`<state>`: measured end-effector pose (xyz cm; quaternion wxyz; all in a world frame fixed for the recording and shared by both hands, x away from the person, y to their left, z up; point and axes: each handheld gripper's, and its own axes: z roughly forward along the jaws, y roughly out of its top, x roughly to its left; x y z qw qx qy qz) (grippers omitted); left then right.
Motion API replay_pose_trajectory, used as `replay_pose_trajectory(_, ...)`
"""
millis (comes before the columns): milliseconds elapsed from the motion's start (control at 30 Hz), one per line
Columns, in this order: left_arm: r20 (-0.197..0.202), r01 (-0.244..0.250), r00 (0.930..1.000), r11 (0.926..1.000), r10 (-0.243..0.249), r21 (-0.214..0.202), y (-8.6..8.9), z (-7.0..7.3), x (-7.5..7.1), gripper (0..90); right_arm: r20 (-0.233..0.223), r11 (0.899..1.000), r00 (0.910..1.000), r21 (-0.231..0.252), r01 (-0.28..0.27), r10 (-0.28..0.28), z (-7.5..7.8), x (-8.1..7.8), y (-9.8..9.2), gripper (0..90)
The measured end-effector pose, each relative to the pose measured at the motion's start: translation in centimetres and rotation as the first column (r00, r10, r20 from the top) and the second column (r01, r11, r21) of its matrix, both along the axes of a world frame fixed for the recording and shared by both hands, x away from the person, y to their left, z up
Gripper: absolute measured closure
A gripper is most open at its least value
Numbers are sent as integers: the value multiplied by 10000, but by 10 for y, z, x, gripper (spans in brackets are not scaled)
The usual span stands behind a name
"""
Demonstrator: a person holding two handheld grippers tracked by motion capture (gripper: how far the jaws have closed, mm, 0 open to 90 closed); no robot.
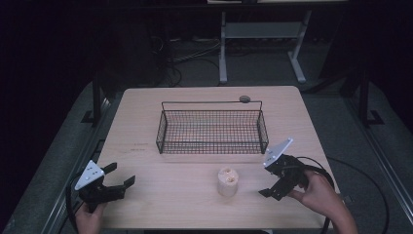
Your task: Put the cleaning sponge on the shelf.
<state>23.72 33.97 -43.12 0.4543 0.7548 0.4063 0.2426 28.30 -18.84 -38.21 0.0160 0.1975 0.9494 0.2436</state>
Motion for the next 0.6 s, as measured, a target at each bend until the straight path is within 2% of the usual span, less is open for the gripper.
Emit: replay_pose_trajectory(600, 33, -39, 10000, 10000, 40, -19, 1, 1, 0, 140, -66, 9987, 9988, -123, -494, 493, 5, 9, 23, 148)
